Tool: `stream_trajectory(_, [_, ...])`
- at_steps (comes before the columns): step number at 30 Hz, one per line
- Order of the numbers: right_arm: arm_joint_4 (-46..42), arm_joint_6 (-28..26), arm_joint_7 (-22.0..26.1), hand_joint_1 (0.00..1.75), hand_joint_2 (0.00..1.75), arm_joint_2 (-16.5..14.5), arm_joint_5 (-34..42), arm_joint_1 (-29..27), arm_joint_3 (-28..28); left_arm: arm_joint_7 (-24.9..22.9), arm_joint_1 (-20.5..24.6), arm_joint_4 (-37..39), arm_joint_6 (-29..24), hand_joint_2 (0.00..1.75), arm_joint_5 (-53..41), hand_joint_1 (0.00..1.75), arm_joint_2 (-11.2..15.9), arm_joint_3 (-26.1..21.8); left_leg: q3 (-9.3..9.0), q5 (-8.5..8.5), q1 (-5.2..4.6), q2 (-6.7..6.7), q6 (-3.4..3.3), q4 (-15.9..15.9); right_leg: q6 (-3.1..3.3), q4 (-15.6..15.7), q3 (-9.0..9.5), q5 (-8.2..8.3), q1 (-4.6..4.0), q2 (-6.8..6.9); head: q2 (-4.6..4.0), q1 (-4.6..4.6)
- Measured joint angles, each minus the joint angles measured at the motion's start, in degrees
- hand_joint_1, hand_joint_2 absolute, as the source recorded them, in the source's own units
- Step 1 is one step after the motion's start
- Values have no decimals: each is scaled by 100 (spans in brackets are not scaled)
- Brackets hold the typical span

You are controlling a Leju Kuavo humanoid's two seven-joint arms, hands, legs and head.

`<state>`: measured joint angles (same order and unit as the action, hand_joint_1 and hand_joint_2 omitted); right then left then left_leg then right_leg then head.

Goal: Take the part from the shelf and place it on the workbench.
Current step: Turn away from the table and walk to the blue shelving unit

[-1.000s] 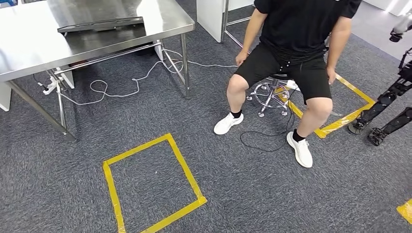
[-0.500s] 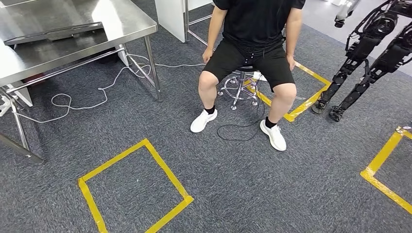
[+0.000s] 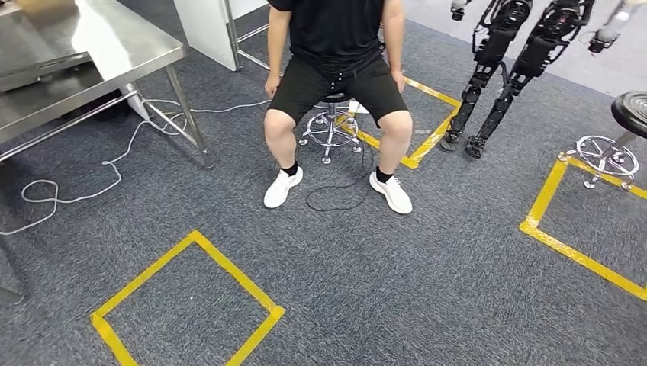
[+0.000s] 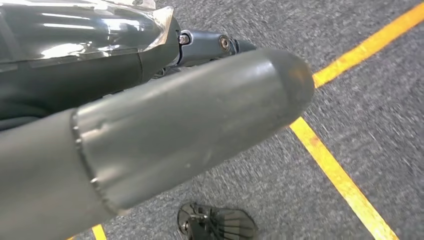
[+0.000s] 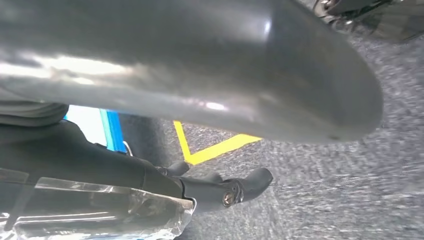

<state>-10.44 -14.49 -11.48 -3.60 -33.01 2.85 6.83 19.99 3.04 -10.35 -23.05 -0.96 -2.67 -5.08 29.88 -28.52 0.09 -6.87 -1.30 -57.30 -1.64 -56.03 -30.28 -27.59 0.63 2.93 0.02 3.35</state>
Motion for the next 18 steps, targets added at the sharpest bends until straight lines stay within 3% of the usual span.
stream_trajectory(2, [0, 20, 1, 0, 0, 3, -24, 6, -22, -2, -8, -1, 19, 0, 17, 0, 4, -14, 118, -238, 41, 294, 63, -307, 94, 23, 17, 56, 77, -125, 0, -10])
stream_trajectory(4, [0, 49, 5, 0, 0, 9, -60, 24, -42, -13, -39, 3, 20, 0, 39, 0, 4, -29, 416, -650, 67, 603, 98, -1013, 151, 20, 2, 89, 96, -251, 0, -17])
stream_trajectory(6, [2, 85, 9, 0, 0, 11, -72, 29, -58, -15, -65, 6, 20, 0, 45, 0, 4, -48, 684, -846, 85, 682, 128, -1600, 164, 12, -11, 98, 92, -400, 0, -17])
stream_trajectory(7, [4, 97, 9, 0, 0, 11, -65, 26, -62, -6, -72, 6, 23, 0, 41, 0, 4, -57, 714, -789, 102, 691, 144, -1645, 166, 2, -13, 101, 99, -477, 0, -17])
stream_trajectory(9, [6, 111, 14, 0, 0, 14, -20, 25, -63, 42, -75, 6, 54, 0, 1, 0, 6, -67, 473, -384, 174, 768, 186, -1081, 140, -49, -21, 86, 124, -644, 0, -17])
stream_trajectory(11, [6, 108, 25, 0, 0, 25, 33, 36, -61, 115, -83, 10, 107, 0, -54, 0, 4, -69, 191, -104, 249, 1051, 226, -420, 67, -156, -86, 50, 117, -801, 0, -22])
stream_trajectory(13, [6, 102, 34, 0, 0, 35, 70, 39, -58, 169, -84, 13, 139, 0, -90, 0, 0, -68, 141, -96, 236, 1192, 184, -246, -38, -212, -203, 54, 88, -925, 0, -22])
stream_trajectory(14, [7, 97, 29, 0, 0, 37, 88, 30, -54, 185, -80, 10, 143, 0, -109, 0, -1, -66, 153, -81, 204, 1127, 125, -243, -93, -207, -253, 75, 85, -991, 0, -21])
stream_trajectory(15, [7, 93, 19, 0, 0, 40, 105, 14, -48, 188, -73, 8, 144, 0, -125, 0, -3, -61, 156, -55, 182, 1049, 60, -223, -136, -208, -292, 91, 94, -1006, 0, -20])
stream_trajectory(16, [8, 89, 2, 0, 0, 43, 123, 1, -40, 184, -66, 5, 145, 0, -146, 0, -3, -55, 158, -28, 168, 977, -7, -198, -158, -272, -343, 62, 99, -927, 0, -15])
stream_trajectory(18, [8, 79, -24, 0, 0, 40, 146, 0, -25, 156, -53, 4, 146, 0, -186, 0, 2, -36, 169, 18, 160, 829, -110, -155, -138, -647, -537, -136, 105, -632, 0, 9])
